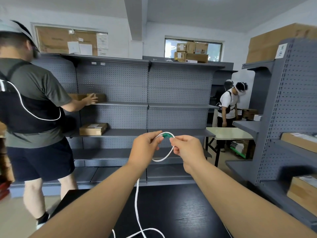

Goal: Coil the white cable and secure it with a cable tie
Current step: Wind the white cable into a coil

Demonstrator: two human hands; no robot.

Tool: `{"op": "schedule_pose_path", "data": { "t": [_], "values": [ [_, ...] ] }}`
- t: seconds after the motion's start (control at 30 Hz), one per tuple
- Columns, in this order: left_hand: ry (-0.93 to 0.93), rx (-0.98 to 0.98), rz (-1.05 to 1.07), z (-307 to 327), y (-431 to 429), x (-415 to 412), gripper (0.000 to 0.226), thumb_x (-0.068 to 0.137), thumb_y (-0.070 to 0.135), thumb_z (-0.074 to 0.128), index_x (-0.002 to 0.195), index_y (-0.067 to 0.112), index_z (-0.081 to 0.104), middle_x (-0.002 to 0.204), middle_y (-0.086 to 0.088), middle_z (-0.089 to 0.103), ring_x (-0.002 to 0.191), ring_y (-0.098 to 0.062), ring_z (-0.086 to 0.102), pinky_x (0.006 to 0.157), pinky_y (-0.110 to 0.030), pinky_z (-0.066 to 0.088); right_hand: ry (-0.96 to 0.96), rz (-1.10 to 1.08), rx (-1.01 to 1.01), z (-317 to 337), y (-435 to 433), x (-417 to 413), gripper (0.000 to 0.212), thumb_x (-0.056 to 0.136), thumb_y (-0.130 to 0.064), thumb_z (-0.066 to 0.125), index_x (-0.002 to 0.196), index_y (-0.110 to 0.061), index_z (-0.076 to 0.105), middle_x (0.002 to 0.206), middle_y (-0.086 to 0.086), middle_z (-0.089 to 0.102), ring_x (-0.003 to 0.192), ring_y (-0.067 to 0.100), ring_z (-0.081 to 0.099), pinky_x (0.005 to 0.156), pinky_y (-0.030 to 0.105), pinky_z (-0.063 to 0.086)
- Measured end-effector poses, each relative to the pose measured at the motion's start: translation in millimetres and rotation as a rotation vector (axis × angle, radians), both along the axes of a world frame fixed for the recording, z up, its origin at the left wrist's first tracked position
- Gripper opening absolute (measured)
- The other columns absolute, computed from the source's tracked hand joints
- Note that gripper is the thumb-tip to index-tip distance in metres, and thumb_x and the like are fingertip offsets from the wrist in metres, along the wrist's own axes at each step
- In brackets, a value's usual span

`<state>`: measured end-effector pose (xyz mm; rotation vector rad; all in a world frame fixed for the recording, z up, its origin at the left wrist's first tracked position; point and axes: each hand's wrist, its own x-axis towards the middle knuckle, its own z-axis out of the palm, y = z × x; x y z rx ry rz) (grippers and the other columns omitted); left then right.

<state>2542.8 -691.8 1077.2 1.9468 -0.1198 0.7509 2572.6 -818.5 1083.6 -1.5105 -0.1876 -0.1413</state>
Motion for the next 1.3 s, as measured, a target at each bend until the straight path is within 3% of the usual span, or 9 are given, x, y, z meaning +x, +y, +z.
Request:
{"op": "schedule_pose_path", "data": {
  "t": [0.13,0.37,0.63,0.73,0.8,0.87,0.97,1.1,1.3],
  "values": [
    [-0.052,0.179,0.095,2.6,4.7,-0.8,0.019,0.093,0.017,0.054,0.103,0.016,0.070,0.084,-0.013,0.065,0.067,-0.015,0.054,0.074,-0.027,0.045,-0.001,0.066,-0.084,-1.1,-3.3,1.6,0.004,0.084,-0.010,0.065,0.087,-0.010,0.068,0.067,0.001,0.060,0.057,0.009,0.051,0.058,0.021,0.045],
    [-0.035,0.467,0.102,14.7,10.8,-5.0,0.022,0.095,0.018,0.050,0.108,0.016,0.069,0.086,-0.015,0.062,0.077,-0.024,0.057,0.078,-0.030,0.043,-0.174,0.232,-0.473,20.7,-15.2,-3.3,0.014,0.086,-0.016,0.062,0.099,-0.016,0.068,0.084,-0.005,0.065,0.067,0.004,0.053,0.063,0.017,0.043],
    [-0.036,0.667,0.079,17.4,16.0,-4.2,0.023,0.095,0.020,0.050,0.104,0.012,0.070,0.084,-0.017,0.058,0.078,-0.031,0.057,0.078,-0.039,0.046,-0.309,0.143,-0.752,25.0,-12.0,0.8,0.010,0.085,-0.021,0.064,0.088,-0.016,0.072,0.086,0.013,0.071,0.072,0.019,0.057,0.080,0.042,0.051],
    [-0.054,0.548,0.071,10.6,16.7,-5.5,0.026,0.094,0.018,0.053,0.115,0.013,0.066,0.088,-0.016,0.062,0.078,-0.027,0.059,0.081,-0.035,0.048,-0.302,0.131,-0.713,23.0,-10.3,2.3,0.009,0.085,-0.020,0.063,0.085,-0.016,0.071,0.083,0.011,0.071,0.071,0.019,0.061,0.079,0.042,0.055],
    [-0.029,0.442,0.055,6.1,16.3,-7.1,0.027,0.094,0.016,0.052,0.119,0.014,0.063,0.089,-0.008,0.062,0.076,-0.018,0.061,0.075,-0.014,0.046,-0.279,0.103,-0.620,22.1,-9.9,2.7,0.009,0.085,-0.017,0.063,0.088,-0.013,0.070,0.079,0.007,0.069,0.064,0.015,0.058,0.074,0.035,0.054],
    [0.008,0.353,0.056,1.2,17.3,-7.4,0.017,0.095,0.016,0.050,0.099,0.021,0.066,0.078,0.005,0.060,0.066,-0.003,0.057,0.061,-0.005,0.038,-0.237,0.068,-0.470,21.1,-9.6,4.0,0.008,0.084,-0.012,0.064,0.088,-0.009,0.070,0.074,0.007,0.067,0.059,0.013,0.055,0.067,0.029,0.051],
    [0.069,0.156,0.084,-8.0,18.0,-6.0,0.023,0.095,0.019,0.050,0.074,0.019,0.058,0.062,0.009,0.056,0.051,0.003,0.053,0.058,-0.013,0.039,-0.174,0.015,-0.247,19.5,-11.9,8.1,0.011,0.083,-0.008,0.065,0.074,-0.013,0.068,0.069,0.007,0.064,0.055,0.013,0.052,0.060,0.025,0.047],
    [0.125,-0.302,-0.042,-13.3,7.9,-6.3,0.019,0.095,0.016,0.050,0.086,0.010,0.064,0.060,0.003,0.055,0.044,0.002,0.052,0.059,-0.018,0.049,-0.121,-0.043,-0.053,12.9,-12.8,8.6,0.009,0.084,-0.005,0.064,0.077,-0.007,0.069,0.063,0.005,0.061,0.052,0.011,0.048,0.058,0.024,0.044],
    [0.082,-0.549,0.045,-10.4,-7.6,-1.8,0.021,0.095,0.016,0.048,0.081,0.015,0.063,0.059,0.005,0.049,0.055,-0.009,0.046,0.061,-0.022,0.043,-0.024,-0.023,0.115,-6.5,-5.1,1.2,0.005,0.086,-0.004,0.062,0.089,-0.002,0.066,0.070,0.005,0.061,0.057,0.010,0.049,0.061,0.019,0.048]
  ]
}}
